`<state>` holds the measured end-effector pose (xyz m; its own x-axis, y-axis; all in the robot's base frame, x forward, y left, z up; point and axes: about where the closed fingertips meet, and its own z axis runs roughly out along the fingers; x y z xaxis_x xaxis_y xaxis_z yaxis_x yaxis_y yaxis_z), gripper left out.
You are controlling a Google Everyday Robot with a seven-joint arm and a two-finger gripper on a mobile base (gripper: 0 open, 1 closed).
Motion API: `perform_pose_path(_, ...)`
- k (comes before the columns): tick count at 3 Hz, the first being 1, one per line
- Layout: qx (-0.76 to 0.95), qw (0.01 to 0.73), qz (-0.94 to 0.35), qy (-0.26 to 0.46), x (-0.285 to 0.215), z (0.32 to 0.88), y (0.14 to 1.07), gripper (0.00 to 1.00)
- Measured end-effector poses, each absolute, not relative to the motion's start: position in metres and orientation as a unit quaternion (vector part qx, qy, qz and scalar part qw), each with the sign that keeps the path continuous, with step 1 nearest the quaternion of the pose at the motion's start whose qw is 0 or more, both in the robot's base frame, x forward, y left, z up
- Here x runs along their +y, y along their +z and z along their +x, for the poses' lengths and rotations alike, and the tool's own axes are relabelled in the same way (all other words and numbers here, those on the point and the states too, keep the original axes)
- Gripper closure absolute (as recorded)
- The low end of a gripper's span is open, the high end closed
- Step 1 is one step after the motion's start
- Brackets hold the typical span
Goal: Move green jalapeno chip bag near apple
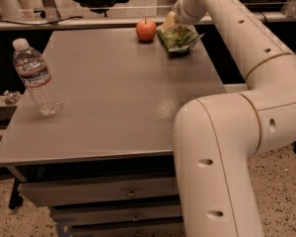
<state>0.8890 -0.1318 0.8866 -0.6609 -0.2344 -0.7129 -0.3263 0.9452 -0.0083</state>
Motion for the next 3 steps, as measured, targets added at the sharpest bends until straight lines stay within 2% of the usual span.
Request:
perform_pose_path(1,0.907,0.378,-0.166,0.082,-0.125,0.884,0.886,0.0)
perform_pose_path(3,0.872,0.418,-0.234,0.103,-0.141,0.852,0.925,0.0)
